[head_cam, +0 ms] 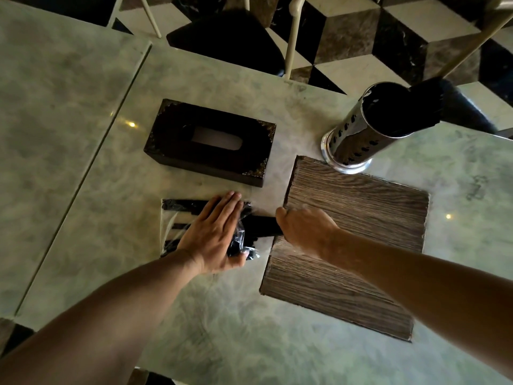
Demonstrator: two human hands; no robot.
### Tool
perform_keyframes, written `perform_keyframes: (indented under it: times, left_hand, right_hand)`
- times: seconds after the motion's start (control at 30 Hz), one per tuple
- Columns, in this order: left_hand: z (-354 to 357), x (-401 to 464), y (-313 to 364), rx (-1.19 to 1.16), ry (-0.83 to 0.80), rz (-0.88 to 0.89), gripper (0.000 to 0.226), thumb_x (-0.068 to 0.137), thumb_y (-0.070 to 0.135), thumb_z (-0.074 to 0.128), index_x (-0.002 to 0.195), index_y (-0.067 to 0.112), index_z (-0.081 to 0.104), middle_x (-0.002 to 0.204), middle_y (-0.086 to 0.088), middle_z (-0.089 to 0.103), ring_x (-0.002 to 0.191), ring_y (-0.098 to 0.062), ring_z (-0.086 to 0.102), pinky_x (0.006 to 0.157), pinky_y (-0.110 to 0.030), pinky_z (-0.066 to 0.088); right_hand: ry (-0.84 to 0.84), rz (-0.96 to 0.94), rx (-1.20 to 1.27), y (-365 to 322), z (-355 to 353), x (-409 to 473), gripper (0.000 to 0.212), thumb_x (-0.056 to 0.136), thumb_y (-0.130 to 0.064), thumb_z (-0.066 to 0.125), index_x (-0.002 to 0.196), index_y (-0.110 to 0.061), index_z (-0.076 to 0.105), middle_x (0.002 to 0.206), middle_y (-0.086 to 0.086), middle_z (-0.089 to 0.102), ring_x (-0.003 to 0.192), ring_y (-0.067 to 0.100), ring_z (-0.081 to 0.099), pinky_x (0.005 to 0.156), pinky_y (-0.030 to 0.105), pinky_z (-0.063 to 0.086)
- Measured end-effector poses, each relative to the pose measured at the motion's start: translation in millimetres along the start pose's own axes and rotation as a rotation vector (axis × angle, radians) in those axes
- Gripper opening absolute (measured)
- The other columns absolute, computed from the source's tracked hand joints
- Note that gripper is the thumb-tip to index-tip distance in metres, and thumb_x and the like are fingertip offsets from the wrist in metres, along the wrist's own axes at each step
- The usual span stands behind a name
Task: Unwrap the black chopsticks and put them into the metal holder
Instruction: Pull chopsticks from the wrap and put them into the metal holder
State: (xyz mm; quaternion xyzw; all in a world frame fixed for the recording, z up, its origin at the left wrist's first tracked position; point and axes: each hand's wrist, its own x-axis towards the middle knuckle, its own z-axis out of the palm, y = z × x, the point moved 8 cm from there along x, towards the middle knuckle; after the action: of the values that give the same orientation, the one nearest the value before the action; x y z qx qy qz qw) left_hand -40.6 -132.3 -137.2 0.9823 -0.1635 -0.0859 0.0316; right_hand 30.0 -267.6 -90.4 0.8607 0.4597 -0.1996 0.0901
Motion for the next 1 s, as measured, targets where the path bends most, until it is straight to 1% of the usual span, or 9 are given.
perform_keyframes:
  times: [0.17, 0.33, 0.43, 0.5, 0.6, 0.7, 0.8, 0.97, 1.0]
  left_hand:
    - [-1, 1, 2, 0.008, 0.007, -0.002, 0.109, 0.086, 0.072, 0.043, 0.155, -0.01, 0.022, 0.165, -0.029, 0.019, 0.156, -0.038, 0.014, 0.127, -0.049, 0.014]
    - [-2, 1, 2, -0.001, -0.008, -0.012, 0.109, 0.085, 0.071, 0.04, 0.155, -0.01, 0.022, 0.164, -0.03, 0.021, 0.155, -0.039, 0.018, 0.125, -0.053, 0.021]
    - [-2, 1, 2, -0.012, -0.012, -0.009, 0.108, 0.084, 0.069, 0.042, 0.155, -0.01, 0.023, 0.164, -0.03, 0.023, 0.154, -0.04, 0.02, 0.124, -0.054, 0.024]
    - [-2, 1, 3, -0.013, -0.004, -0.007, 0.107, 0.085, 0.069, 0.042, 0.155, -0.01, 0.024, 0.164, -0.029, 0.023, 0.155, -0.039, 0.019, 0.125, -0.053, 0.023]
    - [-3, 1, 3, -0.002, 0.003, -0.007, 0.107, 0.085, 0.069, 0.042, 0.155, -0.01, 0.024, 0.164, -0.029, 0.023, 0.155, -0.038, 0.017, 0.126, -0.05, 0.018]
    - [-5, 1, 3, -0.004, 0.0, -0.006, 0.107, 0.084, 0.069, 0.043, 0.154, -0.01, 0.026, 0.163, -0.029, 0.024, 0.154, -0.038, 0.019, 0.126, -0.05, 0.017]
    - [-6, 1, 3, -0.009, 0.0, -0.003, 0.106, 0.085, 0.069, 0.041, 0.153, -0.011, 0.028, 0.163, -0.03, 0.025, 0.153, -0.039, 0.021, 0.125, -0.051, 0.021]
    - [-2, 0, 2, 0.002, -0.008, -0.005, 0.105, 0.087, 0.07, 0.037, 0.154, -0.01, 0.027, 0.163, -0.03, 0.024, 0.154, -0.039, 0.02, 0.126, -0.05, 0.019]
    - [-2, 0, 1, 0.003, -0.006, -0.006, 0.105, 0.087, 0.07, 0.037, 0.154, -0.01, 0.027, 0.163, -0.03, 0.024, 0.154, -0.039, 0.02, 0.125, -0.05, 0.018]
  right_hand:
    - [-0.047, 0.022, -0.069, -2, -5, 3, 0.018, 0.093, -0.011, 0.049, 0.11, -0.008, 0.05, 0.087, 0.006, 0.067, 0.073, 0.025, 0.065, 0.061, 0.035, 0.05]
    - [-0.126, 0.049, -0.038, -14, -7, 8, 0.025, 0.086, -0.013, 0.059, 0.111, -0.01, 0.057, 0.093, 0.002, 0.065, 0.084, 0.026, 0.066, 0.058, 0.033, 0.044]
    - [-0.139, 0.096, -0.007, -15, -10, 12, 0.025, 0.087, -0.014, 0.06, 0.112, -0.01, 0.058, 0.097, 0.002, 0.065, 0.088, 0.027, 0.066, 0.058, 0.033, 0.042]
    - [-0.133, 0.109, -0.005, -20, -11, 15, 0.027, 0.087, -0.017, 0.062, 0.113, -0.009, 0.058, 0.098, 0.003, 0.065, 0.088, 0.027, 0.066, 0.058, 0.033, 0.04]
    - [-0.112, 0.144, 0.05, -25, -7, 18, 0.027, 0.086, -0.011, 0.061, 0.113, -0.008, 0.058, 0.097, 0.004, 0.065, 0.087, 0.027, 0.066, 0.058, 0.033, 0.042]
    - [-0.042, 0.173, 0.112, -23, -3, 17, 0.034, 0.09, -0.007, 0.053, 0.124, -0.007, 0.049, 0.097, 0.008, 0.069, 0.087, 0.028, 0.067, 0.058, 0.032, 0.043]
    - [0.025, 0.132, 0.147, -17, 0, 15, 0.04, 0.092, -0.004, 0.047, 0.131, -0.009, 0.042, 0.093, 0.01, 0.071, 0.082, 0.03, 0.068, 0.06, 0.034, 0.047]
    - [0.04, 0.092, 0.161, 1, 1, 7, 0.025, 0.09, -0.009, 0.051, 0.115, -0.015, 0.052, 0.079, 0.004, 0.066, 0.072, 0.026, 0.064, 0.067, 0.037, 0.049]
    - [0.045, 0.1, 0.162, 6, 1, 5, 0.023, 0.09, -0.011, 0.052, 0.112, -0.016, 0.053, 0.08, 0.003, 0.065, 0.073, 0.025, 0.063, 0.065, 0.036, 0.049]
